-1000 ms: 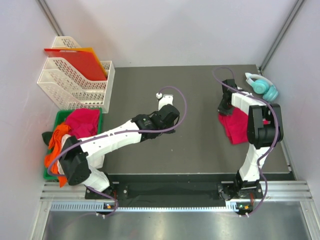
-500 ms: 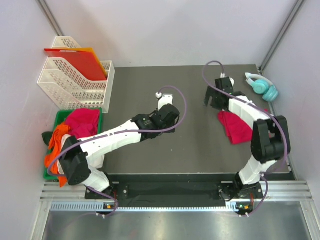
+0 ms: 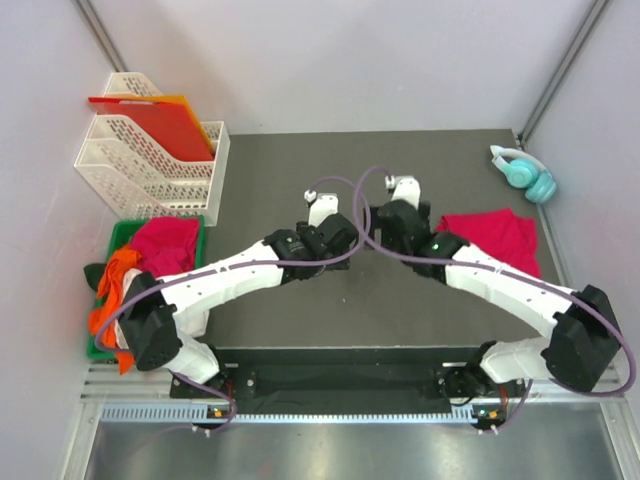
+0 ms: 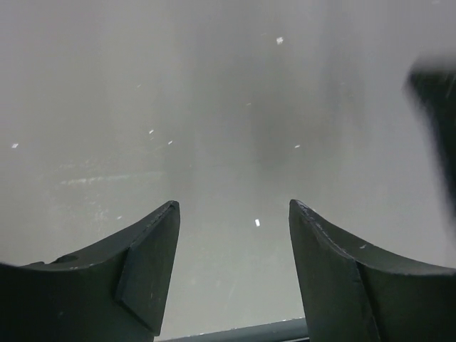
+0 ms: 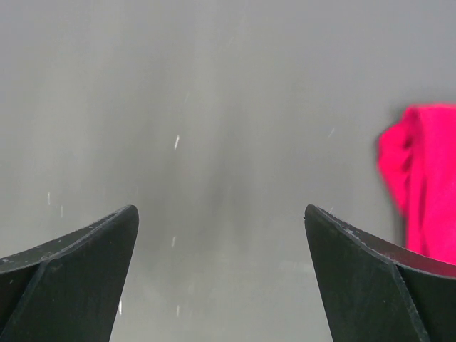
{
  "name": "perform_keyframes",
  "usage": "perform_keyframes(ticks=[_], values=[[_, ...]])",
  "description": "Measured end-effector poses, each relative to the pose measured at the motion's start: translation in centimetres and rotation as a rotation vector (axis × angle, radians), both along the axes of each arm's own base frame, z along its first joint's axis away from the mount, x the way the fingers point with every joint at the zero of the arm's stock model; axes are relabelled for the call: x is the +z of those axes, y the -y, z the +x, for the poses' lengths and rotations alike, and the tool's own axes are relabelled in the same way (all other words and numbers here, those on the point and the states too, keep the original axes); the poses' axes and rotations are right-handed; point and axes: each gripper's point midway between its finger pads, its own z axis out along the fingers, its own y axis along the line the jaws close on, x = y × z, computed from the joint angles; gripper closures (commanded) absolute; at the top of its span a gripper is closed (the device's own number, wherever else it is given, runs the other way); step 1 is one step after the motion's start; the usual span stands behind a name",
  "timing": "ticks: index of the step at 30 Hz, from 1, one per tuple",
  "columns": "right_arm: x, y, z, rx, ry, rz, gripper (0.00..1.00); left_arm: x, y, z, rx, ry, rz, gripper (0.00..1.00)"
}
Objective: Fold and stack the t-shirts
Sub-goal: Neatly place the folded tshirt to the corner
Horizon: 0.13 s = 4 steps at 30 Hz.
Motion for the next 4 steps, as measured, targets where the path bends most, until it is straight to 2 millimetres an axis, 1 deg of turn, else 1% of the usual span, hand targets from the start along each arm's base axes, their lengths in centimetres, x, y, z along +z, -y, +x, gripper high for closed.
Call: perform_keyframes(ticks=[2, 4], values=[[-1.0, -0.8, -1.6, 0.023, -0.012, -0.022, 0.00, -0.4, -0.5, -0.2, 0.018, -0.010, 0.012, 0.34], [-1.7, -1.2, -2.6, 0.031, -0.019, -0.037, 0.00, -0.8, -0.9, -0.3, 0.033, -0.019, 0.022, 0.33]])
